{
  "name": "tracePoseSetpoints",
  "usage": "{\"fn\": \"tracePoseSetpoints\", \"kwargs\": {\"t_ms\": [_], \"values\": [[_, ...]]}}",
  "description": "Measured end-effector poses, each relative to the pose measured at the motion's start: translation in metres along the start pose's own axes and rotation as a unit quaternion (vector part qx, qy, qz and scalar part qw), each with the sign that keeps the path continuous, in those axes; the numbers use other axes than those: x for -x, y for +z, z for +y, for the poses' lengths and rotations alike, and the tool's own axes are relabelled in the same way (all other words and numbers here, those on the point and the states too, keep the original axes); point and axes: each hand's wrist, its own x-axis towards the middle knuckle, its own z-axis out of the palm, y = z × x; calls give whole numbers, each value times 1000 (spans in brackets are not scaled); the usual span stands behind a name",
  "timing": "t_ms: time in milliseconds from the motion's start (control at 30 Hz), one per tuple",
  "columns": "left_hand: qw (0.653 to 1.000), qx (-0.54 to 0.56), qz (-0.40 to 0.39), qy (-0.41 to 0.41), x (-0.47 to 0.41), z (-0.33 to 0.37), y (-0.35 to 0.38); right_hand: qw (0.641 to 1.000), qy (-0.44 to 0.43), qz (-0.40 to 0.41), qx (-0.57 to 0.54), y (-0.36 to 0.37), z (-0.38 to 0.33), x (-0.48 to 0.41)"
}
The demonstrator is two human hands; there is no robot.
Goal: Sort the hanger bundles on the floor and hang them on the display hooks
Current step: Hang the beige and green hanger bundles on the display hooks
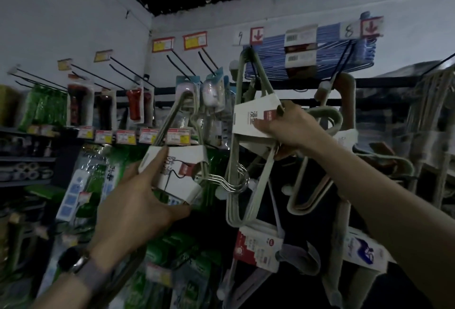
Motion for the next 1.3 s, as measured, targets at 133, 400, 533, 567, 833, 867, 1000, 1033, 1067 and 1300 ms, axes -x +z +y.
{"fn": "tracePoseSetpoints", "kwargs": {"t_ms": [133,400,533,567,833,867,1000,1033,1067,1300], "values": [[1000,13,16,-20,-2,-1,-11,998,23,2,-62,8,1,-4],[1000,-8,21,3,-8,-17,-32,984,81,5,-157,39,-16,-17],[1000,-18,13,-4,-16,-31,-40,975,112,8,-190,50,-14,-31],[1000,-19,12,-5,-18,-35,-40,976,121,9,-183,51,-11,-33],[999,28,-21,40,-28,-47,-24,989,136,43,-32,84,45,-64],[998,31,-28,44,-29,-46,-21,990,131,54,-13,87,50,-64],[996,44,-35,68,-33,-38,-8,987,150,55,-3,97,68,-79],[995,49,-36,76,-34,-36,-3,987,156,37,-20,98,70,-83],[994,50,-37,85,-36,-34,1,986,159,23,-36,99,69,-84],[987,50,-57,139,-52,1,18,971,174,-63,-152,56,23,-30]]}}
